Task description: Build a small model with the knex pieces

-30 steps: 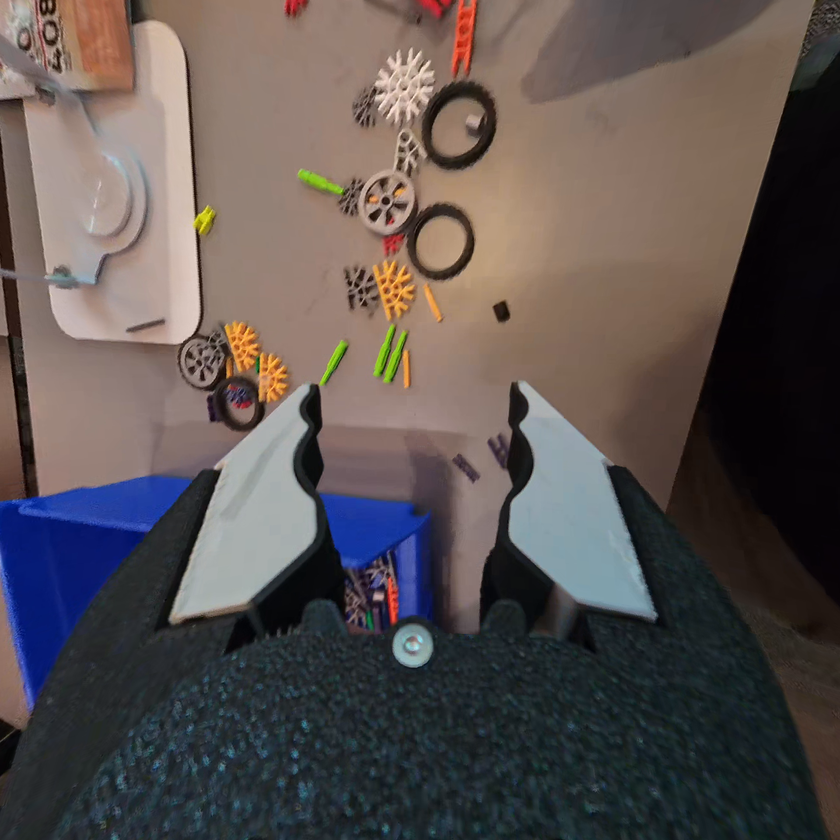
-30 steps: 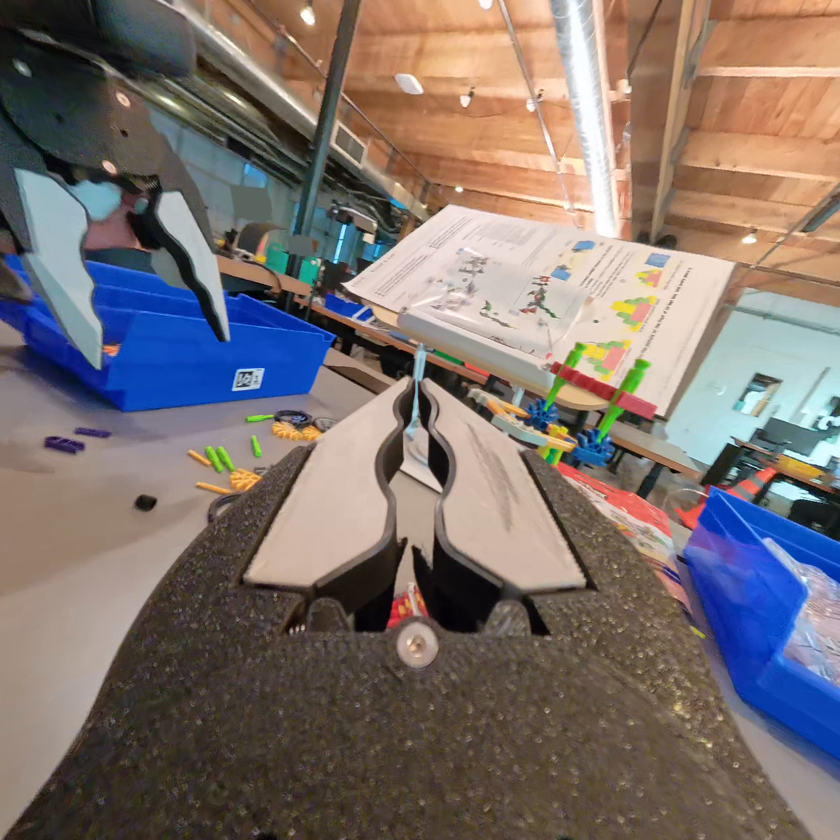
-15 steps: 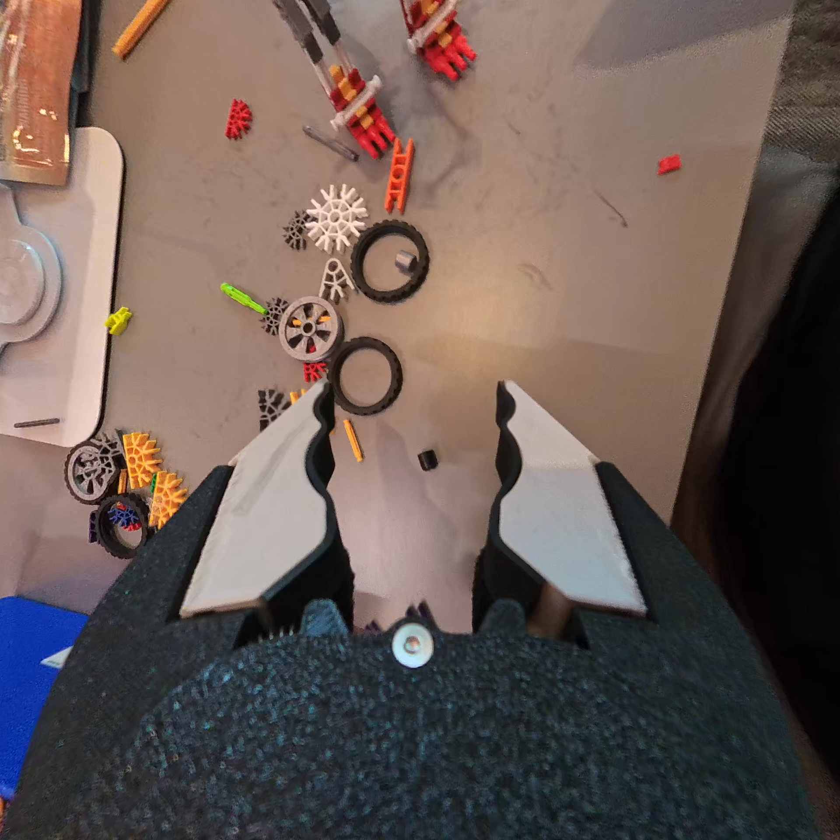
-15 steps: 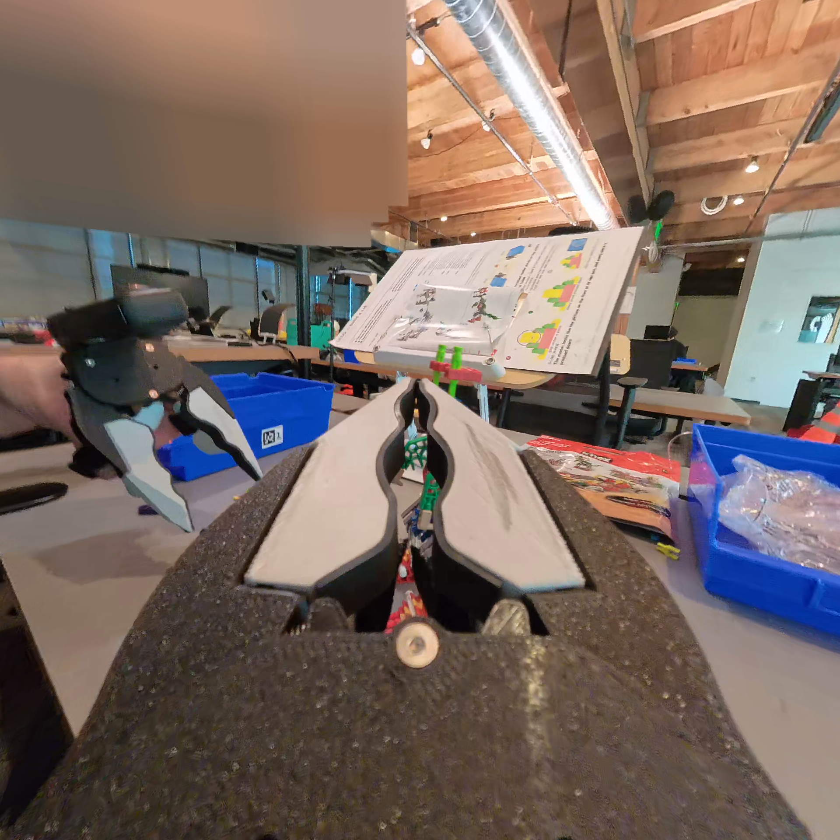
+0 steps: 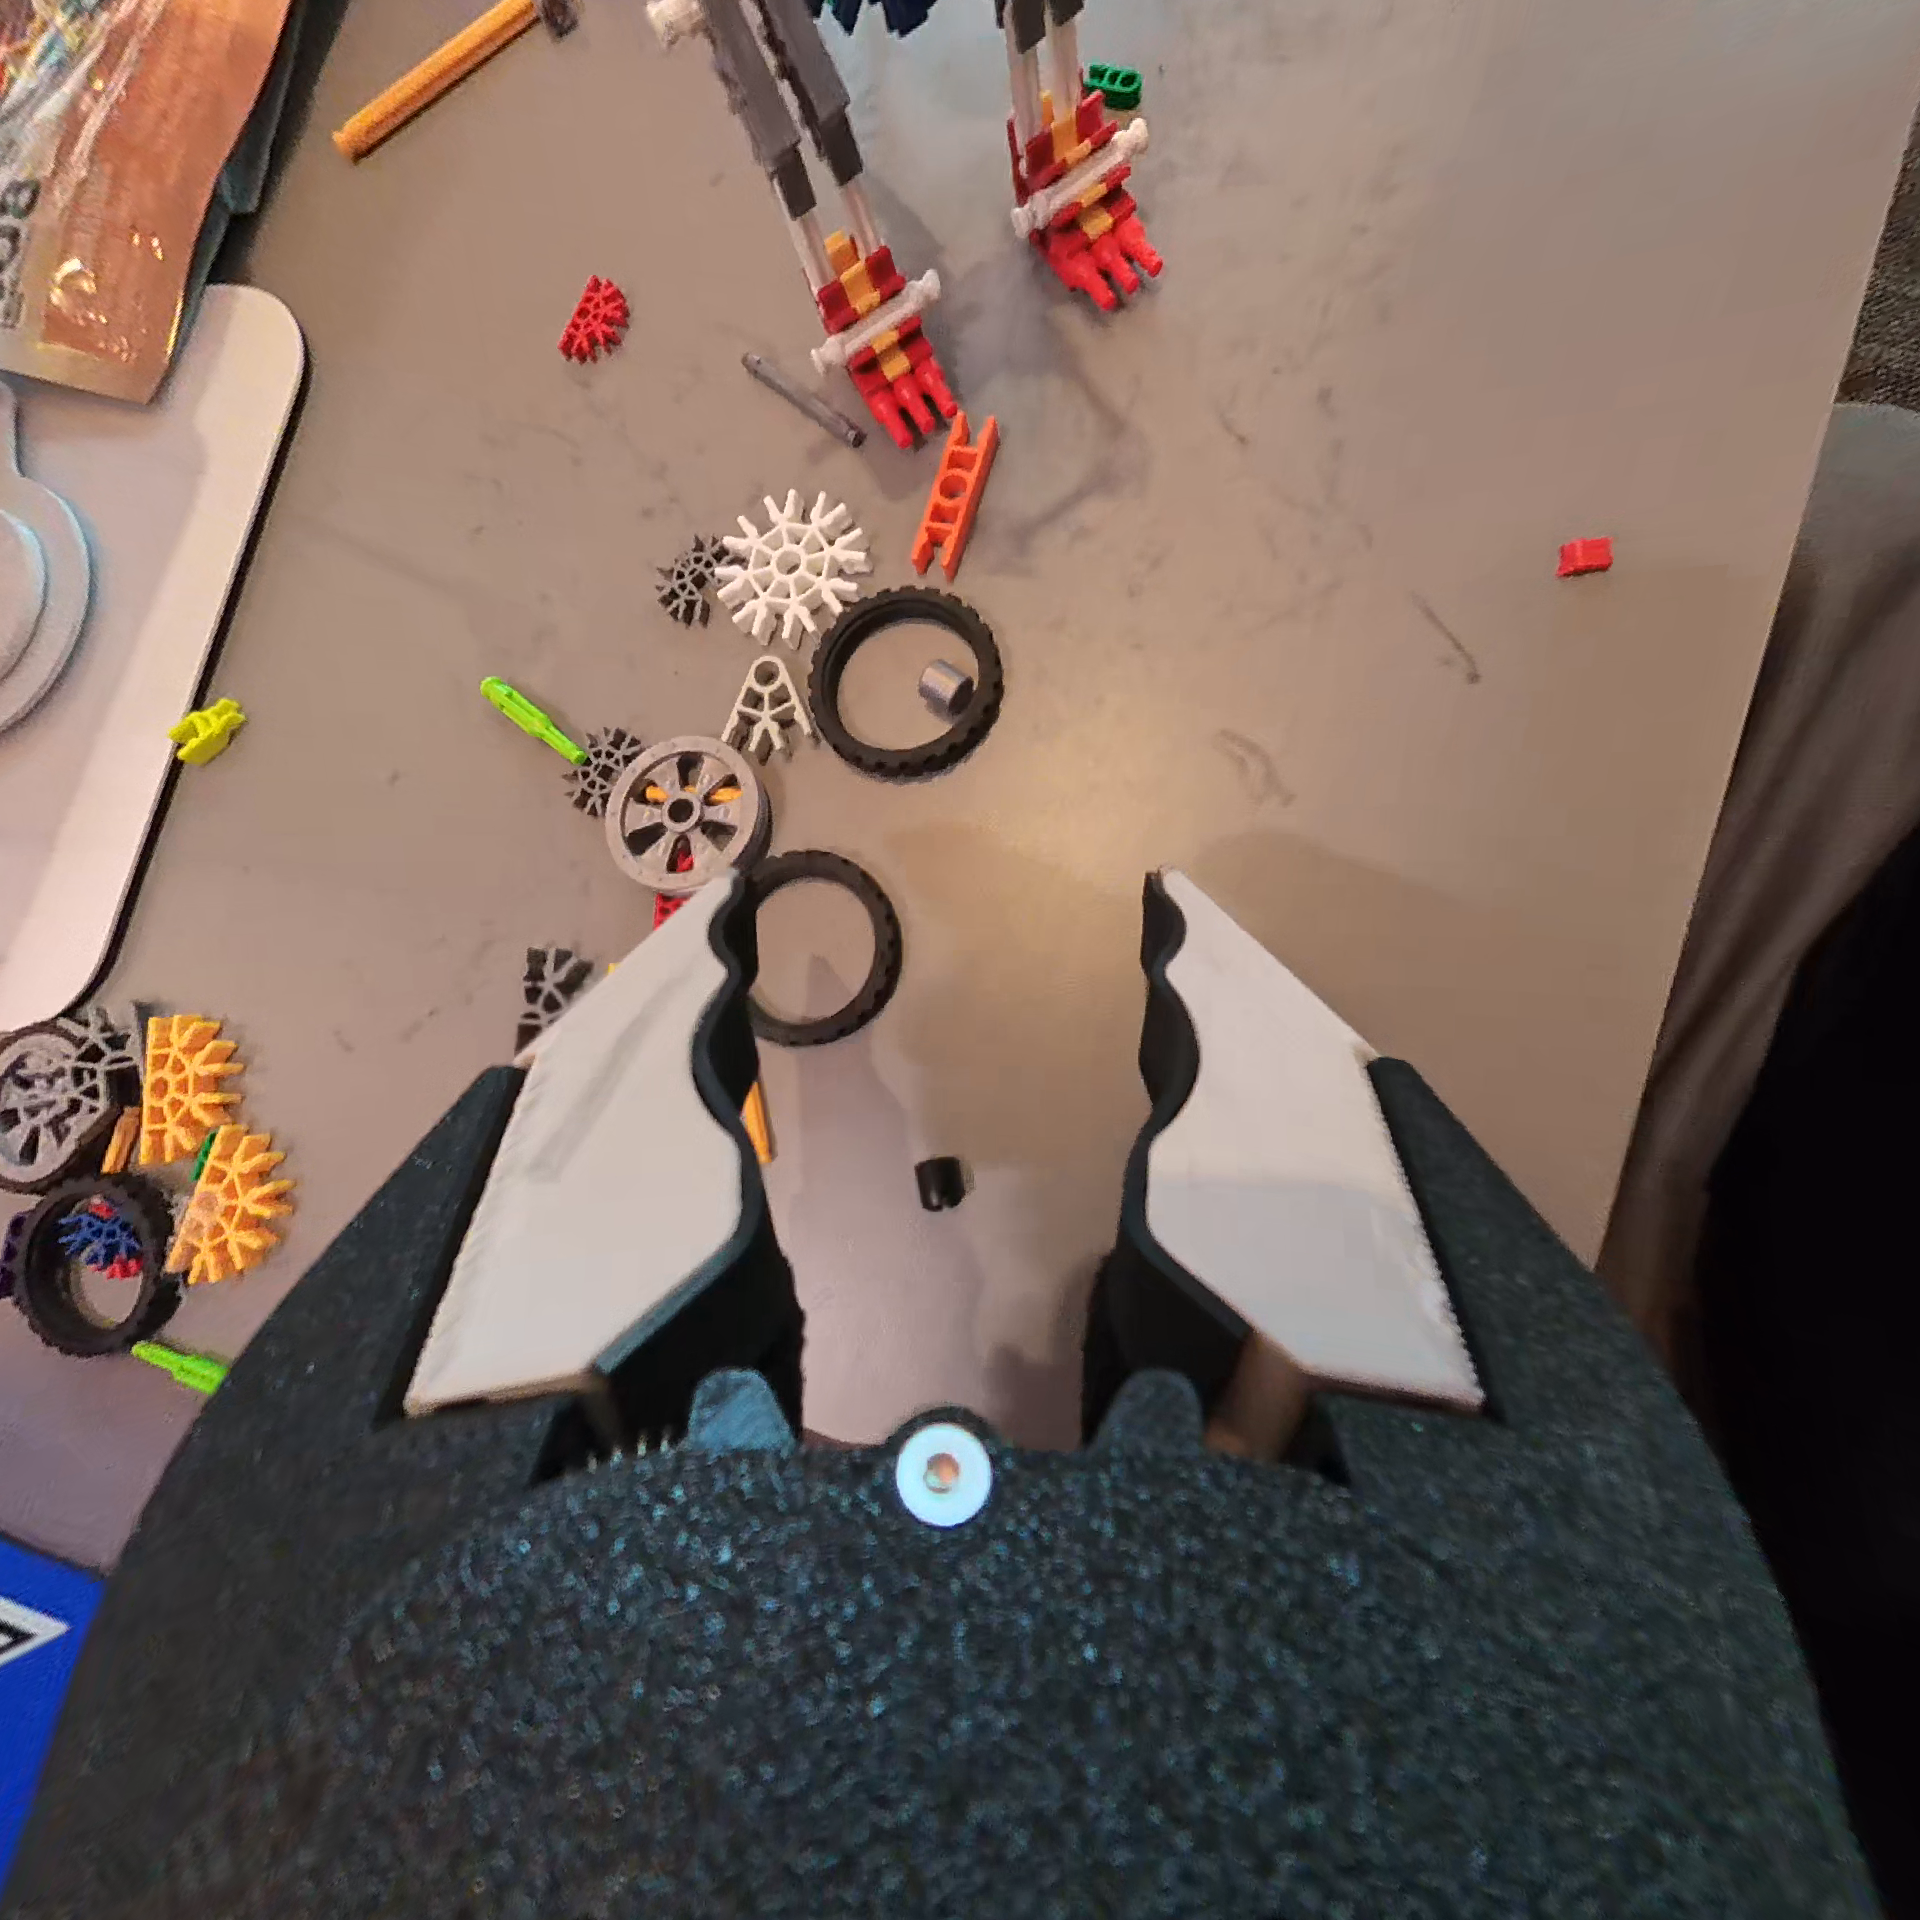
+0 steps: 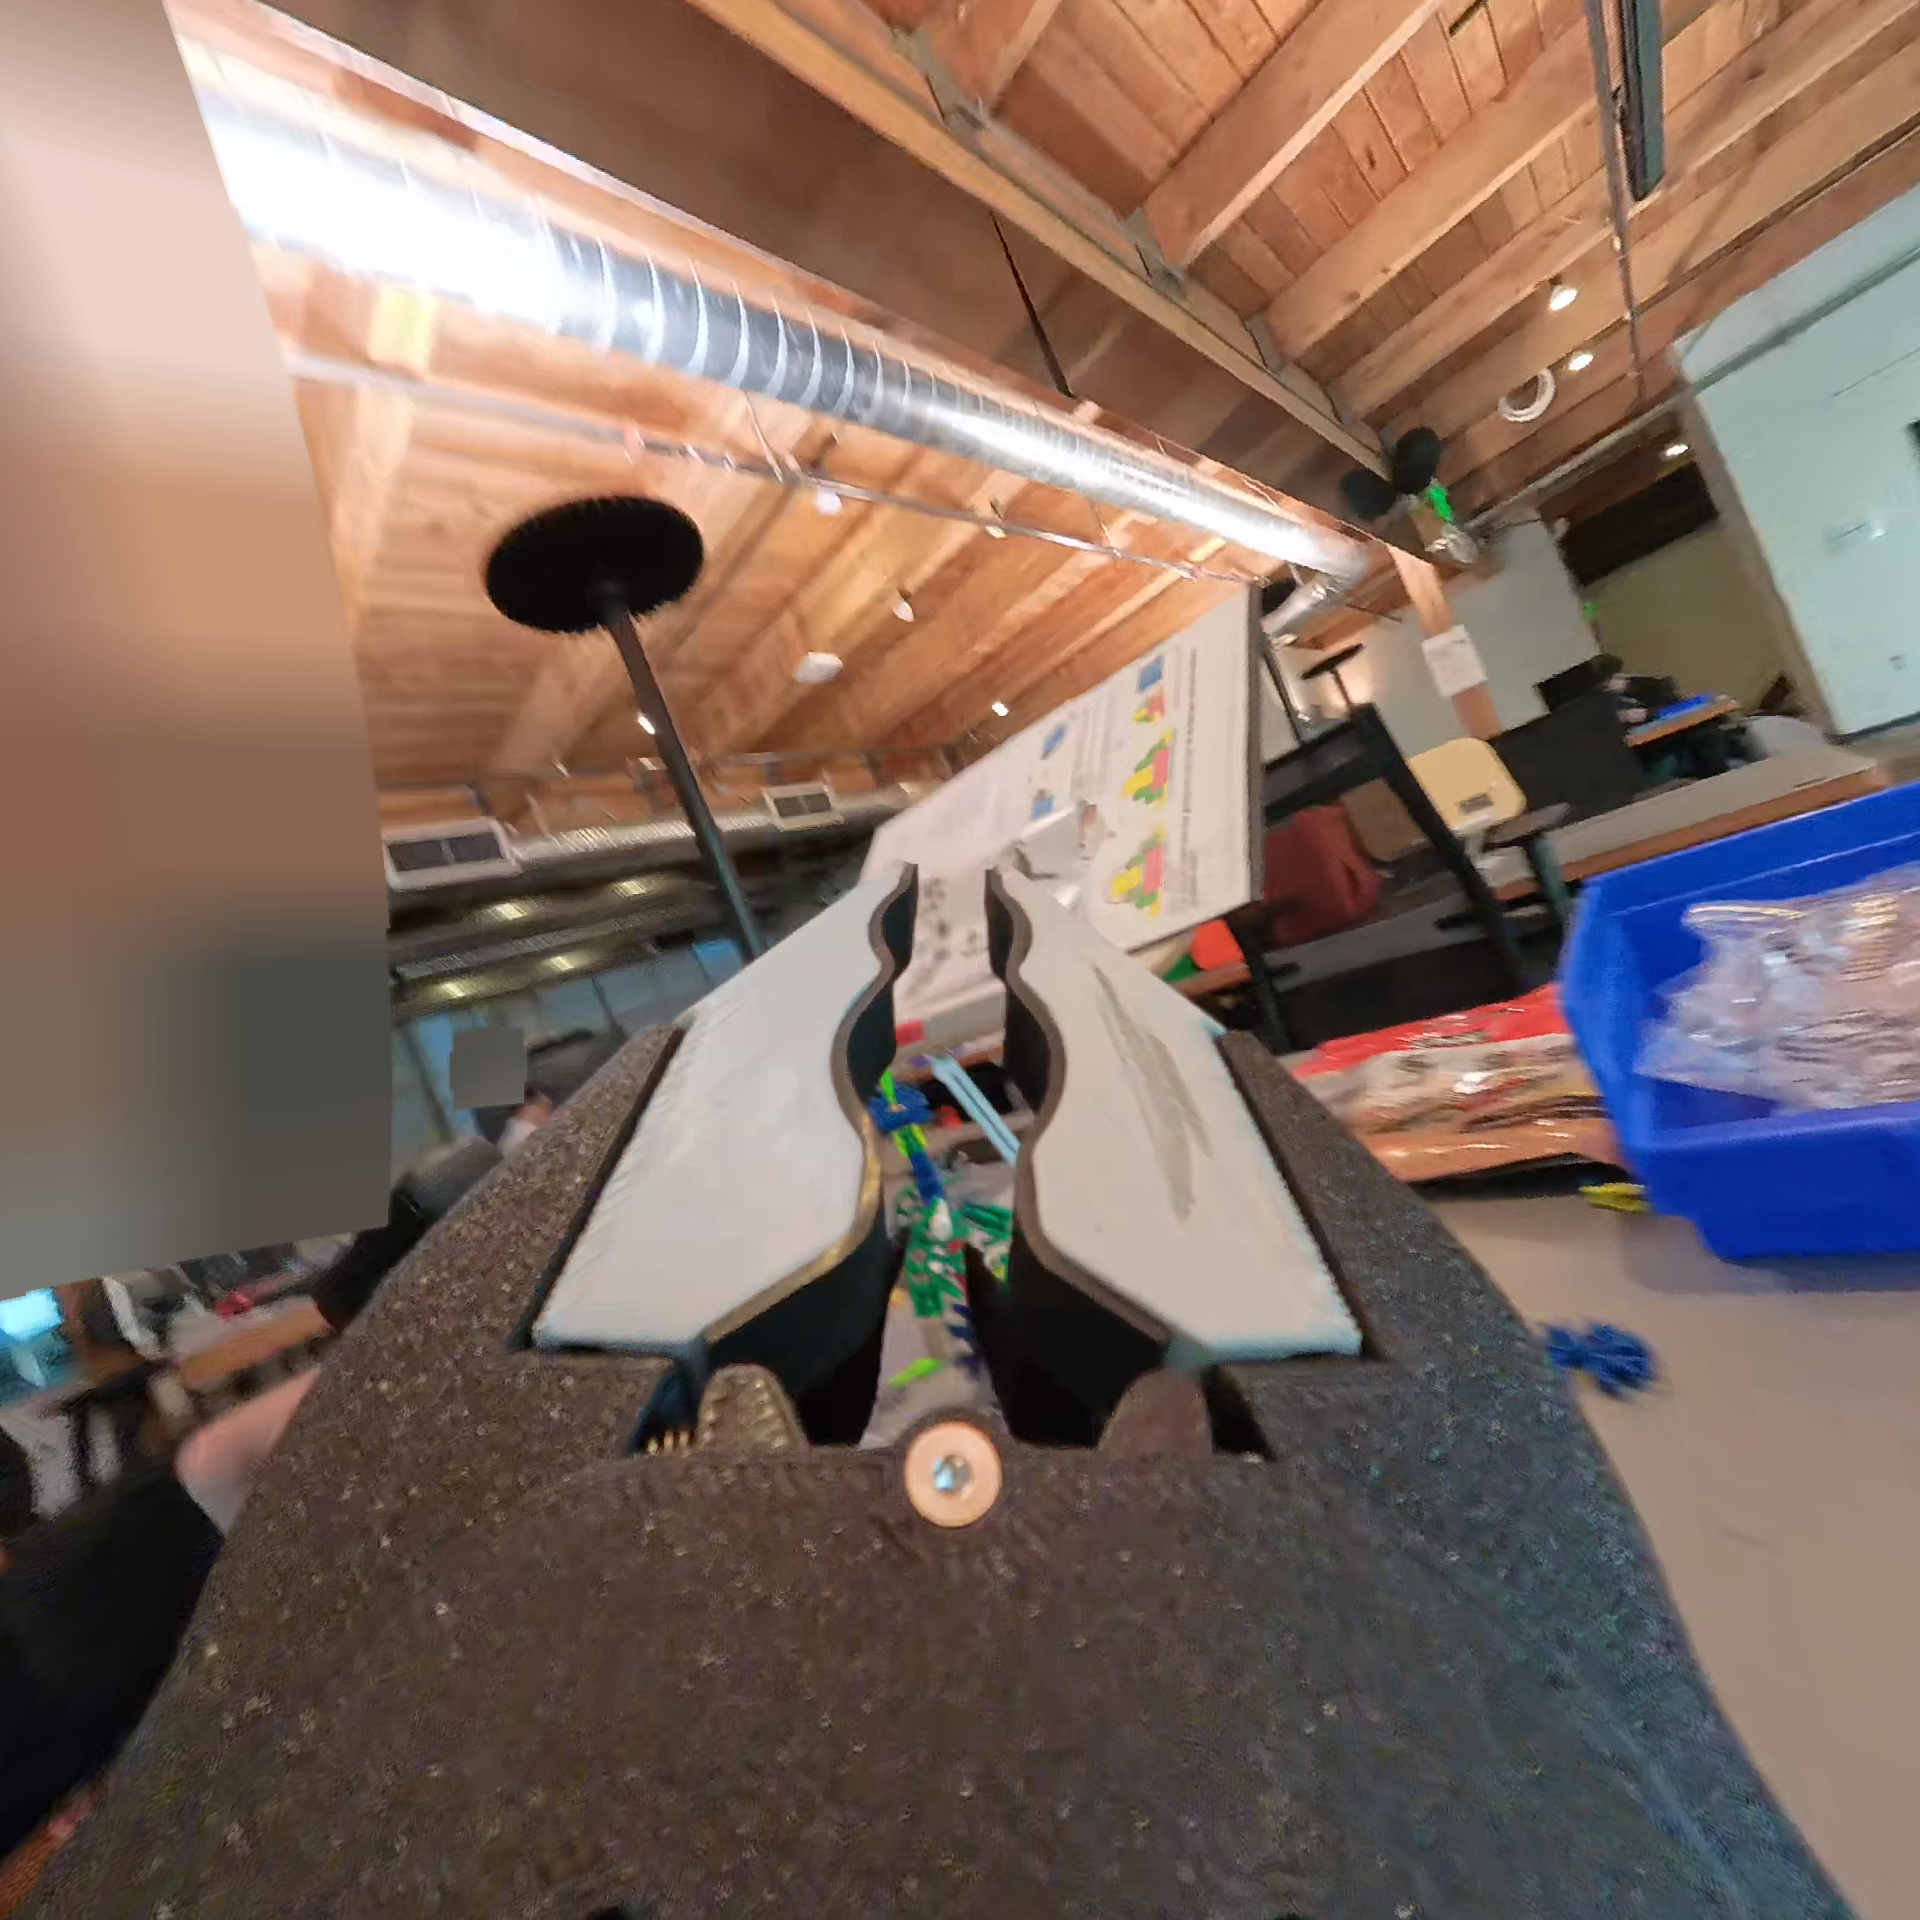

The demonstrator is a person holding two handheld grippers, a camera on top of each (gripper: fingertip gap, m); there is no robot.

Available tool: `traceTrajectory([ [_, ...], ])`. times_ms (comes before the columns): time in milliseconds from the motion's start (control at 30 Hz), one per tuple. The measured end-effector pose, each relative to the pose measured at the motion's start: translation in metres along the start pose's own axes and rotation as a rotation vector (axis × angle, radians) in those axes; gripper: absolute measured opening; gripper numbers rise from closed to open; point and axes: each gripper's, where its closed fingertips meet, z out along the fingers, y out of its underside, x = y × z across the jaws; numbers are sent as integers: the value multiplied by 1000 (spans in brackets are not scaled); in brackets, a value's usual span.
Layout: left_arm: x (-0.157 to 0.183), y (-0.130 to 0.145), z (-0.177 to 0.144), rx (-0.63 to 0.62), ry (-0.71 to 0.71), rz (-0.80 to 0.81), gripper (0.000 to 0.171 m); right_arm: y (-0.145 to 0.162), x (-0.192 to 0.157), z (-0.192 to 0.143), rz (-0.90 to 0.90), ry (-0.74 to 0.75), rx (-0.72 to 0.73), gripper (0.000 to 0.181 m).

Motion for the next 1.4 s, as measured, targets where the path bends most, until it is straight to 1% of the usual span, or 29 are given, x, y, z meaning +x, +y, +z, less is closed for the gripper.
traceTrajectory([
  [33, -1, 1, -1, 7, 4, -12, 72, -3, 0, -4, -48, 17, -29, 15],
  [100, -2, 3, -2, 15, 15, -31, 72, -3, -4, -10, -120, 28, -113, 16],
  [167, 2, 3, -4, 24, 30, -21, 72, 10, 2, -17, -190, 81, -263, 15],
  [267, 20, -5, -6, 50, 78, 22, 71, 40, 6, -34, -323, 122, -509, 15],
  [400, 52, -19, -1, 81, 149, 55, 67, 90, 2, -66, -490, 108, -845, 15],
  [500, 82, -33, 6, 140, 216, 84, 53, 130, -9, -90, -539, 38, -1045, 15],
  [567, 102, -36, 12, 146, 271, 110, 43, 151, -10, -102, -557, 27, -1129, 16],
  [633, 110, -37, 18, 144, 265, 146, 36, 164, -9, -112, -557, 25, -1180, 17],
  [700, 117, -39, 23, 136, 266, 172, 31, 167, -3, -117, -558, 59, -1191, 21],
  [867, 125, -50, 36, 138, 268, 153, 24, 156, 23, -129, -564, 196, -1187, 22],
  [933, 127, -47, 43, 105, 263, 165, 22, 152, 34, -135, -570, 260, -1198, 22],
  [1067, 135, -52, 48, 110, 292, 163, 13, 146, 51, -140, -547, 344, -1187, 25],
  [1200, 134, -54, 51, 103, 280, 170, 6, 155, 51, -141, -508, 309, -1213, 25],
  [1267, 134, -55, 51, 103, 281, 169, 6, 158, 51, -139, -492, 301, -1218, 25],
  [1400, 130, -55, 52, 106, 271, 156, 6, 162, 51, -136, -474, 285, -1237, 15],
])
